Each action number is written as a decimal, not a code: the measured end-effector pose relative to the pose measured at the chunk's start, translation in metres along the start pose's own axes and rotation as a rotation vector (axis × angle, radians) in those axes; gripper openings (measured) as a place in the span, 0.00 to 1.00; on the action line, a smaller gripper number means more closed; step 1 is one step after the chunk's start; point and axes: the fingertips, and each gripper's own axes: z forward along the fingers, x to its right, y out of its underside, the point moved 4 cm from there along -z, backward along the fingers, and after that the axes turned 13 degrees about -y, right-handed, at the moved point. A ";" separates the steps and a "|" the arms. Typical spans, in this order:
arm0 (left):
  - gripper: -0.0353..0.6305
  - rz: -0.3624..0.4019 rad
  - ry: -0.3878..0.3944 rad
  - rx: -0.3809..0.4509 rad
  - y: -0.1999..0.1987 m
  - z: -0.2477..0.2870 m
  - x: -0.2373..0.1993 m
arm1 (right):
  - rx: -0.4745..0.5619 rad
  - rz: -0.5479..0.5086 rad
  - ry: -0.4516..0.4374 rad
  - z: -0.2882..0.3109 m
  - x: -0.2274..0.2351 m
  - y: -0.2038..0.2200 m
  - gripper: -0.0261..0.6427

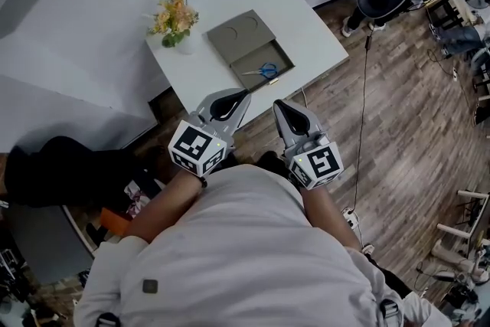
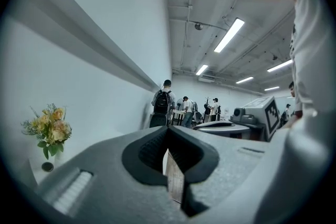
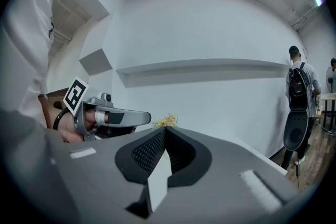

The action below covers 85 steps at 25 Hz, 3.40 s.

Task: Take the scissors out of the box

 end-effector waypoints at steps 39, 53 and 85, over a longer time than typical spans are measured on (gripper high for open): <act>0.06 -0.127 -0.359 -0.174 0.067 0.158 -0.089 | -0.395 -0.058 -0.428 0.110 0.223 0.093 0.14; 0.06 -0.179 -0.398 -0.269 0.114 0.187 -0.100 | -0.799 -0.233 -0.671 0.131 0.240 0.195 0.17; 0.06 -0.278 -0.430 -0.338 0.160 0.192 -0.127 | -1.271 -0.402 -0.772 0.155 0.245 0.335 0.23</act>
